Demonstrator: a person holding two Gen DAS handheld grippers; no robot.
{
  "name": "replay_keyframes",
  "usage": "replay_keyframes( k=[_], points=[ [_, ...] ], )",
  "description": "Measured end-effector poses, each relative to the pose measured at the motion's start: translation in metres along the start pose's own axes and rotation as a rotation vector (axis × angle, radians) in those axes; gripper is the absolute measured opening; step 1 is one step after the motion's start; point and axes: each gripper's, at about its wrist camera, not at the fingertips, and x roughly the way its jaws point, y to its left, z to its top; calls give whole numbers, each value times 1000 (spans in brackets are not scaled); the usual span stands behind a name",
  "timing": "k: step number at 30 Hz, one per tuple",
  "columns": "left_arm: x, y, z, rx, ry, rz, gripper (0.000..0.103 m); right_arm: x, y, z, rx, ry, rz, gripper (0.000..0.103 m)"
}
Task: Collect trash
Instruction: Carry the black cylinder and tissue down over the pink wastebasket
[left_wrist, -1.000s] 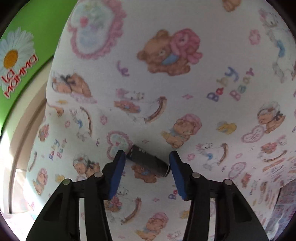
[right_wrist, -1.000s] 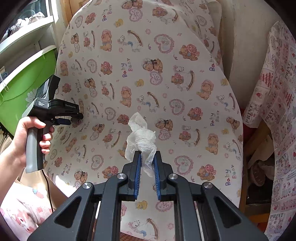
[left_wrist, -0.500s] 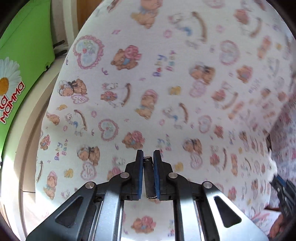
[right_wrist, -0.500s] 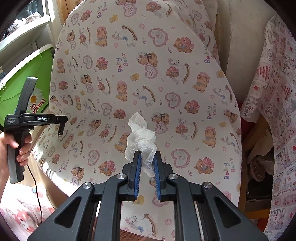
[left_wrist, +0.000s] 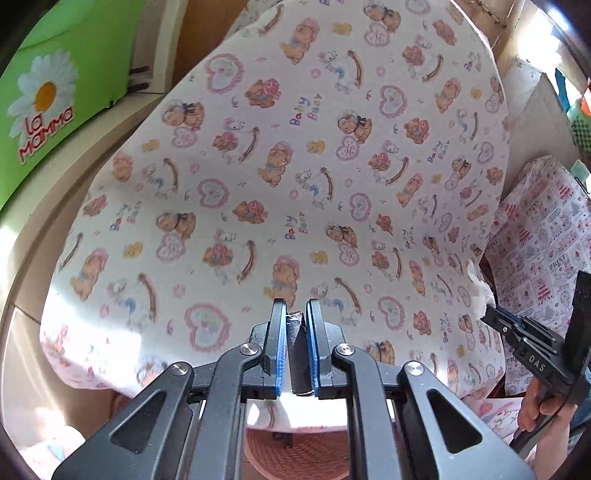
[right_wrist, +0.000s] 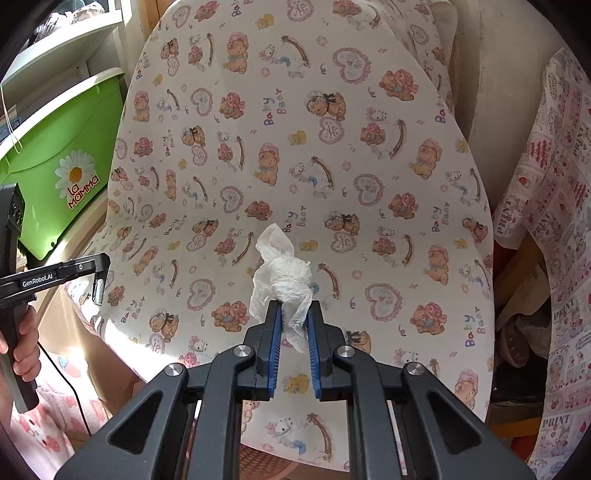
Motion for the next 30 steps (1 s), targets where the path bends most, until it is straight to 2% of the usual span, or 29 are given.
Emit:
replay_keyframes(
  k=[5, 10, 14, 17, 21, 24, 27, 30],
  points=[
    [-24, -4, -17, -14, -47, -30, 10, -4, 9, -6, -18, -5, 8, 13],
    [-37, -10, -38, 14, -73, -8, 10, -17, 18, -13, -16, -22, 27, 13],
    [-36, -8, -57, -11, -20, -35, 10, -33, 29, -23, -31, -55, 12, 13],
    [-37, -3, -67, -46, 25, -108, 10, -43, 32, -35, -8, -56, 26, 13],
    [-40, -7, -73, -19, 21, -74, 10, -54, 35, -50, 21, -52, 40, 13],
    [-39, -13, -76, -20, 34, -86, 10, -62, 41, -64, 39, -62, 34, 13],
    [-35, -28, -84, 37, 73, -59, 10, -67, 51, -77, 44, -62, 45, 13],
    [-25, -35, -100, 61, 156, -91, 10, -66, 60, -90, 49, -23, 83, 13]
  ],
)
